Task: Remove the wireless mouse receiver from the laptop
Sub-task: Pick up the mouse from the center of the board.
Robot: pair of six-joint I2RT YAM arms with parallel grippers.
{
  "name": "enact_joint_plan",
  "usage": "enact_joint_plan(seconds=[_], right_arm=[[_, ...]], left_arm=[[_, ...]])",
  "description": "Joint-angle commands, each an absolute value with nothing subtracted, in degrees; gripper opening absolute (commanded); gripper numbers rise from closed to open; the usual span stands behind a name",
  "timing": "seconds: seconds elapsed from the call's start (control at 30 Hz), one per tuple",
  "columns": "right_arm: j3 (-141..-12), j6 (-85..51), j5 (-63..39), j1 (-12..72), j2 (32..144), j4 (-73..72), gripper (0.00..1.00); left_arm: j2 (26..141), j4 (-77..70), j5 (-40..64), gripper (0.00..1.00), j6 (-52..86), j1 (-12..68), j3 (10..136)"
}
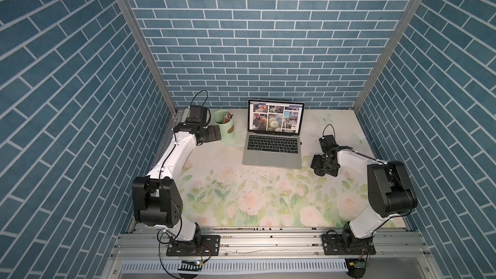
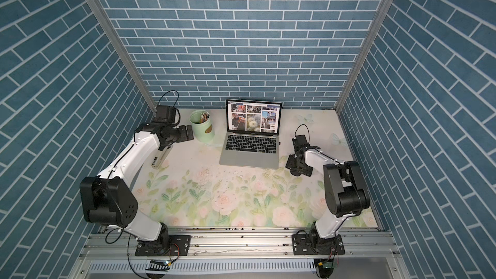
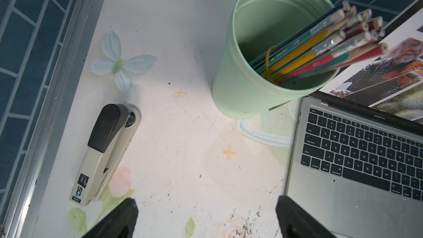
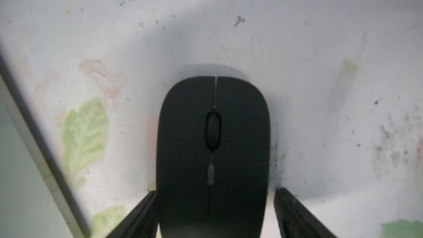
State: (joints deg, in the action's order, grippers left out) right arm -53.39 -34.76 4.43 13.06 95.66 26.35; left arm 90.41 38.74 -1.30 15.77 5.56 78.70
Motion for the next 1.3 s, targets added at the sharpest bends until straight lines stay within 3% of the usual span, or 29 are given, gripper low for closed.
enact_joint_plan(seconds=[0.0,0.4,0.77,0.97,1.27], right_arm=[[-51.1,-36.7,2.1,12.9,98.3,27.8,0.76],[-51.3,-34.2,0.9,12.9,101.1,30.0,0.74],[-51.1,-34.1,0.8,15.3,100.7,30.2,0.36],[-56.7,-28.5,6.2,22.8,95.0,33.1,0.36],[-74.0,-16.0,-4.0,32.6,89.4,35.8,0.37]], left_arm=[[91.4,39.9,-2.3,1.0,15.6,6.1,78.6],[93.0,42.2,-3.8,1.0,16.2,6.4,79.6],[92.3,43.5,-3.2,1.0,17.5,7.4,81.0],[88.3,44.2,3.5,1.0,20.2,12.7,85.1],[89.5,31.0,21.6,1.0,29.9,22.4,85.8]])
